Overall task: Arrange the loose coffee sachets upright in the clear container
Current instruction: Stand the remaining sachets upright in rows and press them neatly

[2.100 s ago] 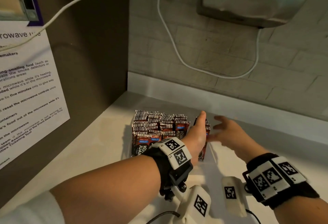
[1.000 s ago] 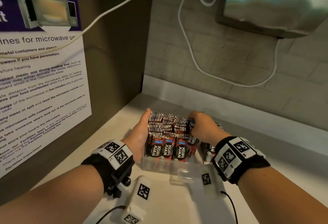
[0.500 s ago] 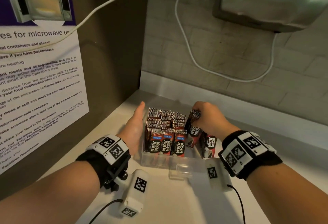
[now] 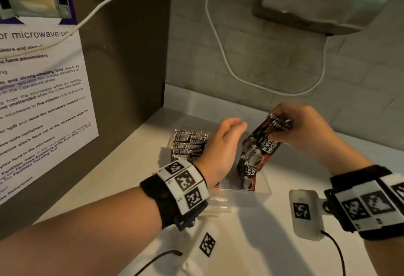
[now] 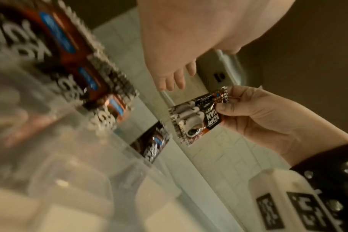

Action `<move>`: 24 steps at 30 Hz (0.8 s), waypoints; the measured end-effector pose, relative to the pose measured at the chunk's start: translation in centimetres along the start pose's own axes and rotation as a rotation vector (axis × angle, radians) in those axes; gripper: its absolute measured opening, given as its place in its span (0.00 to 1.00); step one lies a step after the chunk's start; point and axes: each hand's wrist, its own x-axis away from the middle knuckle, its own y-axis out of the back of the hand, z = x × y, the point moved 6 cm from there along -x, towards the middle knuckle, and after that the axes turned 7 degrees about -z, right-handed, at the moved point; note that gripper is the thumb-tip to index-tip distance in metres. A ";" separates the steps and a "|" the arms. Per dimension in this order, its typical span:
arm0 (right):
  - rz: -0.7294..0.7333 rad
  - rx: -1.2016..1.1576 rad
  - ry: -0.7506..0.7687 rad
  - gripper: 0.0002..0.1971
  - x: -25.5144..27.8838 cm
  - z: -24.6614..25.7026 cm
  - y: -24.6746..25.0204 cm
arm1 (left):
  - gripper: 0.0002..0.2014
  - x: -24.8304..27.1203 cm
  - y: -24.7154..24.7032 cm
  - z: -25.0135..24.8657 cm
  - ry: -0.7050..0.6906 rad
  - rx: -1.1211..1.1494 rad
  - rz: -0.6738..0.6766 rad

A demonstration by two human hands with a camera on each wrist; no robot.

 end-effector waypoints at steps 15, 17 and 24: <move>0.291 0.069 0.001 0.22 2.6 -3.4 -6.6 | 0.40 -0.5 -7.3 5.5 0.620 0.351 0.119; 0.315 0.071 0.012 0.20 2.7 -3.3 -7.2 | 0.40 -0.8 -7.3 6.2 0.634 0.367 0.085; 0.236 0.037 -0.048 0.24 3.7 -4.5 -8.2 | 0.35 -1.5 -7.9 7.3 0.630 0.374 0.019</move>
